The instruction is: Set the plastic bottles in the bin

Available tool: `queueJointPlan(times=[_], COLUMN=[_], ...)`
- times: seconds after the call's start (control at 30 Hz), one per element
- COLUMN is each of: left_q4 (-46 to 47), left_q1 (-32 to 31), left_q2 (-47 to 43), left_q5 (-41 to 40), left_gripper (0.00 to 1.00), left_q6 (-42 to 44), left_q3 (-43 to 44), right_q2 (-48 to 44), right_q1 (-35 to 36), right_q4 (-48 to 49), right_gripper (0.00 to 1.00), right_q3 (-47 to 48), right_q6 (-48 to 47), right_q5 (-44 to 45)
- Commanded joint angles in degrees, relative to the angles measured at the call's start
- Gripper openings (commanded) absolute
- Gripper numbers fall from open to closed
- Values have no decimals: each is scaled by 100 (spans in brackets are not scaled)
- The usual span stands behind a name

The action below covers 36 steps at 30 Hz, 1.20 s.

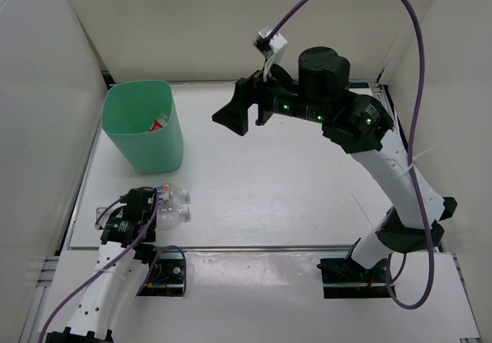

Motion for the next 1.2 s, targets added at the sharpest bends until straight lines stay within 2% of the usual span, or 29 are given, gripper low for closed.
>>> queueJointPlan(times=[0.0, 0.13, 0.17, 0.2, 0.23, 0.37, 0.43, 0.47, 0.6, 0.67, 0.73, 0.77, 0.8, 0.87, 0.9, 0.93, 1.0, 1.03, 1.1, 1.17], left_q4=[255, 255, 255, 255, 324, 159, -157, -298, -773, -1027, -1300, -1371, -1258, -1117, -1038, -872, -390, 231, 858, 1385], left_q1=[-26, -26, -26, -26, -26, -26, -26, -26, -26, -26, -26, -26, -26, -26, -26, -26, -26, -26, -26, -26], left_q2=[18, 18, -95, -174, -262, -876, -1071, -1167, -1581, -1643, -1494, -1424, -1188, -819, -599, -136, 280, 673, 1115, 1923], left_q5=[-339, -287, -286, -208, -146, -94, -93, -93, 12, 99, 258, 259, 259, 31, -214, -364, -706, -795, -1032, -1191], left_gripper=[100, 100, 97, 89, 85, 70, 66, 60, 47, 45, 42, 42, 42, 42, 42, 41, 41, 40, 39, 39], left_q6=[-756, -880, -950, -950, -950, -1248, -1372, -1433, -1618, -1618, -1557, -1365, -1085, -23, 408, 1178, 2200, 3110, 3941, 4740], left_q3=[-185, -518, -572, -625, -730, -845, -845, -845, -258, 120, 866, 1191, 1882, 2710, 3576, 3994, 4932, 5138, 5568, 5842], right_q2=[-438, -562, -614, -614, -614, -614, -614, -554, -491, -430, -377, -377, -377, -377, -377, -325, -324, -324, -272, -272], right_q1=[17, 17, 17, 17, 17, 17, 17, 17, 17, 17, 17, 17, 17, 17, 17, 17, 17, 17, 17, 17], right_q4=[-195, -248, -248, -300, -300, -352, -353, -353, -353, -353, -353, -353, -353, -353, -292, -291, -239, -239, -186, -186], right_gripper=[100, 100, 100, 100, 100, 100, 100, 100, 100, 100, 100, 100, 100, 100, 100, 100, 100, 100, 100, 100], right_q3=[-131, -377, -377, -377, -377, -500, -500, -500, -500, -500, -553, -605, -606, -606, -606, -606, -606, -606, -606, -544], right_q6=[-7, -7, -59, -59, -59, -121, -173, -174, -174, -174, -174, -174, -174, -174, -174, -174, -121, -60, 10, 11], right_q5=[-122, -70, -70, -70, -70, -70, -122, -122, -254, -254, -306, -307, -307, -307, -307, -307, -254, -254, -254, -254])
